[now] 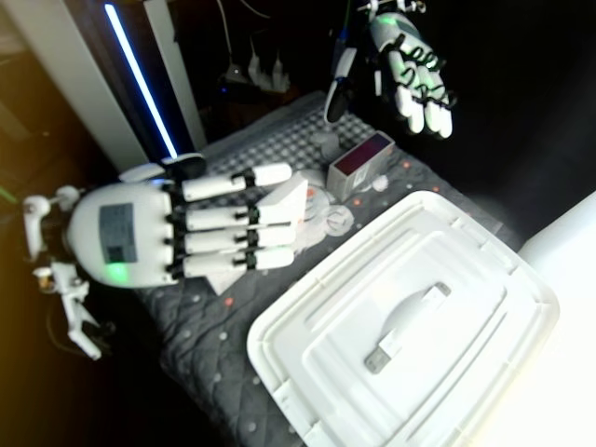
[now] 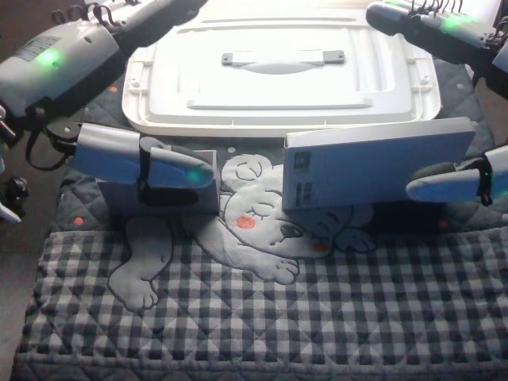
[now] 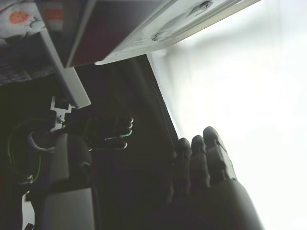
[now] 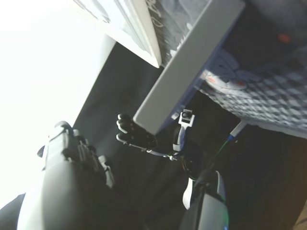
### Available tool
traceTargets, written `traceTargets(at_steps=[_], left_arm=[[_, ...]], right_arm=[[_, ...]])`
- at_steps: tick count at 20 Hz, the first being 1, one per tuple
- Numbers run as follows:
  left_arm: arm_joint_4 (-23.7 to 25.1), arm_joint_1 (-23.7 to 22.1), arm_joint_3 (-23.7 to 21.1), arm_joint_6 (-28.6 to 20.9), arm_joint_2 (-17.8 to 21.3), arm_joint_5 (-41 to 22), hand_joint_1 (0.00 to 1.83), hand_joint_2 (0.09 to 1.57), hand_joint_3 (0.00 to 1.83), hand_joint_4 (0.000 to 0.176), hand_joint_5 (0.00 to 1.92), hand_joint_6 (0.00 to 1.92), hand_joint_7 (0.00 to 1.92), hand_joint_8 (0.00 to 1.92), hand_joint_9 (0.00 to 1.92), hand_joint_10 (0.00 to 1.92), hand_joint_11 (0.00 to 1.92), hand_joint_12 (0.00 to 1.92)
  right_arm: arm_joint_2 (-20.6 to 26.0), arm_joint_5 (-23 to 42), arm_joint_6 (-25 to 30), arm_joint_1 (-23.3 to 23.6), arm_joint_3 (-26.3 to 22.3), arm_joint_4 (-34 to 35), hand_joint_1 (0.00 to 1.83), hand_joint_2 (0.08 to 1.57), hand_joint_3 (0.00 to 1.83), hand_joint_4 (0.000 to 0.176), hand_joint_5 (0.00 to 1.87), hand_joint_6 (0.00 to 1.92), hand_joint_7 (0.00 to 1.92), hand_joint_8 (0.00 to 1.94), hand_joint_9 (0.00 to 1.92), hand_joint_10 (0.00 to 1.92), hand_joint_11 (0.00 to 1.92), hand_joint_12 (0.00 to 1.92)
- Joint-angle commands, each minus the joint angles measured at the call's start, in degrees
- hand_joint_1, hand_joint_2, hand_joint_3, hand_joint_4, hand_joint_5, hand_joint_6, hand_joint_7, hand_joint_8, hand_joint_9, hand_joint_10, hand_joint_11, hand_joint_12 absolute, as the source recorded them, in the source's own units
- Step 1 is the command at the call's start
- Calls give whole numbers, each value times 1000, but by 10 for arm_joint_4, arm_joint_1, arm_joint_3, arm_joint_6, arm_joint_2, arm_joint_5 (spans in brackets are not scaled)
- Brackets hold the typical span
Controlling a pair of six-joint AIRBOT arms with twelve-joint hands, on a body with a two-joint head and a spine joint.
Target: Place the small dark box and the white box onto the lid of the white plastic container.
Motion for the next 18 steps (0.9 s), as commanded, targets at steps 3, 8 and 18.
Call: traceTargets(at_steps=[3,8,18], left_arm=[[-2,-5,3,-1,4,-50,488,746,6,55,3,1,161,4,221,5,0,555],[11,-19,12,0,-7,-2,507,729,0,44,34,4,226,8,257,7,0,560],[35,-22,35,0,-38,93,749,666,0,34,0,0,257,18,267,11,0,628]], right_arm=[[-2,64,3,6,8,24,770,628,17,176,70,4,49,1,0,0,0,0],[-13,33,3,6,19,25,738,641,17,171,68,1,71,7,0,0,0,0],[-46,-44,4,14,52,25,748,650,5,125,57,0,93,3,33,7,0,0]])
